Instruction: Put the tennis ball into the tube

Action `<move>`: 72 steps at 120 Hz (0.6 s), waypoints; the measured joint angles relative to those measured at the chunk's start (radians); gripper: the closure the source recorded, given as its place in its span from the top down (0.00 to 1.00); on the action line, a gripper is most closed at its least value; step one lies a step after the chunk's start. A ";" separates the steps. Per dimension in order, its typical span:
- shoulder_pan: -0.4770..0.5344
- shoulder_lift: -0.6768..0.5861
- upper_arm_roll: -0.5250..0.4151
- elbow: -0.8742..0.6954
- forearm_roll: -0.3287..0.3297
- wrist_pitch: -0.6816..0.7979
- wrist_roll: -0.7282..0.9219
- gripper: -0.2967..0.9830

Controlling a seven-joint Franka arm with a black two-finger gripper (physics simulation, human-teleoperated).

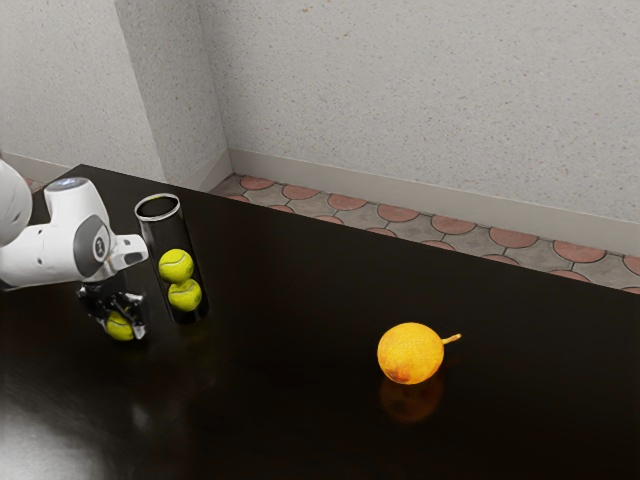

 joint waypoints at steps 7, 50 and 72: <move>0.001 -0.001 0.000 0.001 0.010 -0.004 -0.007 0.57; -0.029 -0.141 0.002 -0.084 0.032 -0.018 -0.070 0.50; -0.043 -0.348 0.006 -0.062 0.154 -0.132 -0.088 0.47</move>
